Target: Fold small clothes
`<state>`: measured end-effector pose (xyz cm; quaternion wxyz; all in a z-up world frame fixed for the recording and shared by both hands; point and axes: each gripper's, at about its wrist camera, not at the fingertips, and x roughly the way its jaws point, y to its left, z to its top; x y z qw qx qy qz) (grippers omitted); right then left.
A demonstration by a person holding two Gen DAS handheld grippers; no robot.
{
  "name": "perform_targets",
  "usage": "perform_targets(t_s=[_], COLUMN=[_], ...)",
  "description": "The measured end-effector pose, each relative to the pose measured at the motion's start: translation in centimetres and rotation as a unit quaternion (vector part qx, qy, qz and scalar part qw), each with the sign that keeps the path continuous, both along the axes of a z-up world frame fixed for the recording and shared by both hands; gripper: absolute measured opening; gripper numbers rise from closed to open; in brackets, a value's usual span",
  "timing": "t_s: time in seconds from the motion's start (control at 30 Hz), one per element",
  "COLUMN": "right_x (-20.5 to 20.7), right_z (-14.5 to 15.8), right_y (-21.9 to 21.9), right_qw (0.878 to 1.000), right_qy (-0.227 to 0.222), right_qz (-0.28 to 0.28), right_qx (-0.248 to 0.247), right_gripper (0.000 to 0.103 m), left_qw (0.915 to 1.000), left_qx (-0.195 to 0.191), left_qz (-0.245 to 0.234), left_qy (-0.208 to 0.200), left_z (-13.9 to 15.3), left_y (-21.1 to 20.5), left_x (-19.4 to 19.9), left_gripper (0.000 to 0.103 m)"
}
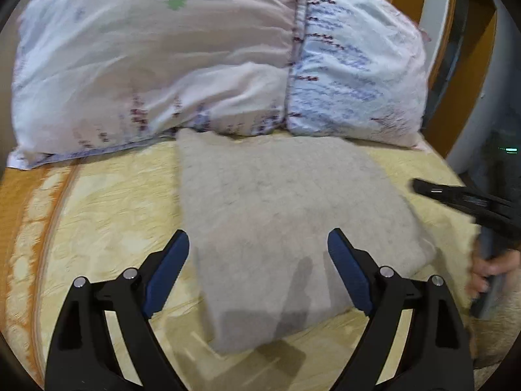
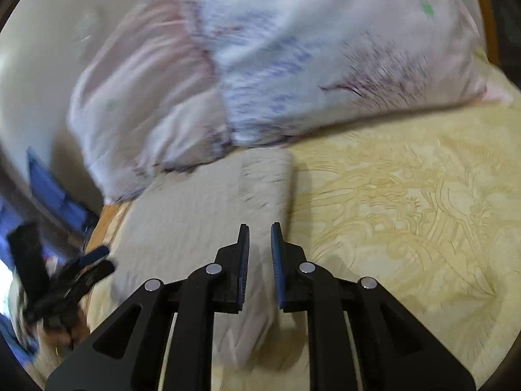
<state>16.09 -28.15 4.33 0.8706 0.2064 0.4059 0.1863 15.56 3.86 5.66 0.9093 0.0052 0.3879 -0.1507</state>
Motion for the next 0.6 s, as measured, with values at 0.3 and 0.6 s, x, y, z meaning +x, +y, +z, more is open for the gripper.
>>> perform_targets(t_s=[0.3,0.6], right_x=[-2.4,-2.6], right_z=[-1.0,-1.9], right_y=[5.5,6.0], right_qw=[0.991,0.988], right_qy=[0.003,0.007], right_qz=[0.054,0.022], right_qx=[-0.122,-0.151], right_gripper=[0.037,0.038], left_qw=[0.9975,0.9966], left_qx=[0.052,0.043], left_qz=[0.037,0.059], left_qy=[0.03,0.038], left_z=[-2.8,-4.1], left_y=[-0.1,0.5], left_x=[-0.1,-0.1], left_gripper=[0.087,0.093])
